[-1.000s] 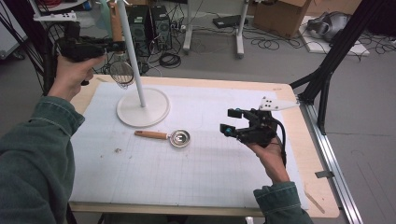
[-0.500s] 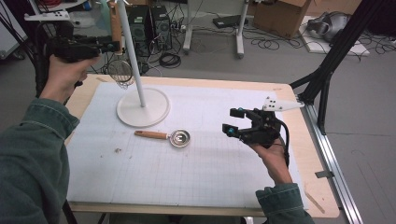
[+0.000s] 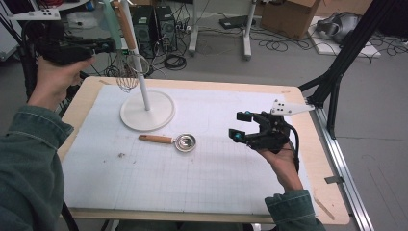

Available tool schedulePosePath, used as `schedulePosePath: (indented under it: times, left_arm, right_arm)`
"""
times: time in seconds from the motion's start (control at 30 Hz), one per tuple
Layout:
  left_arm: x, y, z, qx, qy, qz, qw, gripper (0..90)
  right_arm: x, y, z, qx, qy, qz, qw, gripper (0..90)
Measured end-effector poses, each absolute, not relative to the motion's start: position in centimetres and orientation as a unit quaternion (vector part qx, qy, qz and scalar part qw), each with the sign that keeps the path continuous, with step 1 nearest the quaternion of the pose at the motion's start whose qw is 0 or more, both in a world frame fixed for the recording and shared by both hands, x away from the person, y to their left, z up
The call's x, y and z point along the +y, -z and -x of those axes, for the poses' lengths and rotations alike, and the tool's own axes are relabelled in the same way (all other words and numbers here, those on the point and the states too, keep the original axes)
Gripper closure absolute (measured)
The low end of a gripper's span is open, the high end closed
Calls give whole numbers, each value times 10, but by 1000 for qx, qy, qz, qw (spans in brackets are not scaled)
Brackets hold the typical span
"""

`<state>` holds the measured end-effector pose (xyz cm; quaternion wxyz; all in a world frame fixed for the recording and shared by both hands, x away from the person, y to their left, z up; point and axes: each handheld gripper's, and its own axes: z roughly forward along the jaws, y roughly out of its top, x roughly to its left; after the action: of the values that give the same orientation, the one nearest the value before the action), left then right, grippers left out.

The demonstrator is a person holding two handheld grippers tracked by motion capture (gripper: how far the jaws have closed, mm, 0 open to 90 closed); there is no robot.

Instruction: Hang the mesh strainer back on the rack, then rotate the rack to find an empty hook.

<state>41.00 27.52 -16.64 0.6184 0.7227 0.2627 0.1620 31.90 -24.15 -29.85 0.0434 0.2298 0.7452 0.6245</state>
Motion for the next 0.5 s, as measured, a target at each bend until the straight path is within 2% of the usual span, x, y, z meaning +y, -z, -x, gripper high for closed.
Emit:
schedulePosePath:
  times: [0.17,0.5]
  left_arm:
    - [268,157,-407,251,-158,-729,617,892]
    - [253,138,-410,244,-152,-727,624,895]
  right_arm:
    - [-242,297,-317,743,-627,-229,46,216]
    - [-249,296,-314,739,-630,-232,49,215]
